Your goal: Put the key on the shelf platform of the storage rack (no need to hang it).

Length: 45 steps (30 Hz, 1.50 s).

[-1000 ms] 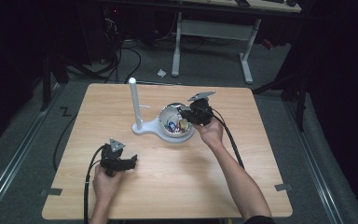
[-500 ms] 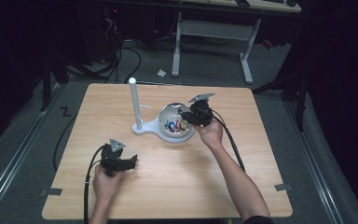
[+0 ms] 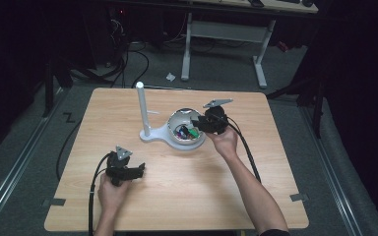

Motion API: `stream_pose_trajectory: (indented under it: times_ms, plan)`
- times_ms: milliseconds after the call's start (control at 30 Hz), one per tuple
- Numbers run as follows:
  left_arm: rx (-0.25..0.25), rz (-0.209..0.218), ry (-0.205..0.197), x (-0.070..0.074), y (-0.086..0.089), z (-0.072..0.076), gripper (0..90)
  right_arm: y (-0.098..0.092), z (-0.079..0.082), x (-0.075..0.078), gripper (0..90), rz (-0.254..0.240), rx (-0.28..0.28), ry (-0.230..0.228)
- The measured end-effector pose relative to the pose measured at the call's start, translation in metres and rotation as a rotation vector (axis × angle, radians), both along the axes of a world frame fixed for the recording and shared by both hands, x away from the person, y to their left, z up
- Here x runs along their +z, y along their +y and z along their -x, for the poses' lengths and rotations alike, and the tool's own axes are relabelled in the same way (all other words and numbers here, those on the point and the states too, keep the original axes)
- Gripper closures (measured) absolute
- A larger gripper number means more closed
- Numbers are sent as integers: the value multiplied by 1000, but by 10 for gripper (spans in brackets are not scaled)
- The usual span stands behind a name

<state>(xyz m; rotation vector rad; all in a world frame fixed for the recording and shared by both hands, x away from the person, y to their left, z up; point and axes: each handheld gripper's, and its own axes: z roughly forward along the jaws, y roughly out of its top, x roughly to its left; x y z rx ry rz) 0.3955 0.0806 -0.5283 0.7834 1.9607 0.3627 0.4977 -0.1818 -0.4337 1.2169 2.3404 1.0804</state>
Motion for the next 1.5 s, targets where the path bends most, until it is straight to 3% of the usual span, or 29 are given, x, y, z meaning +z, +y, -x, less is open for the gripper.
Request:
stream_pose_trajectory:
  times_ms: [633,1167,1500]
  plan:
    - [-1,-1,-1,0,0,0,174,-17,10,16,507,-37,-29,-35]
    - [1,0,1,0,0,0,174,-32,21,30,498,-45,-37,-66]
    - [2,1,1,0,0,0,174,-55,33,33,509,-69,-91,-73]
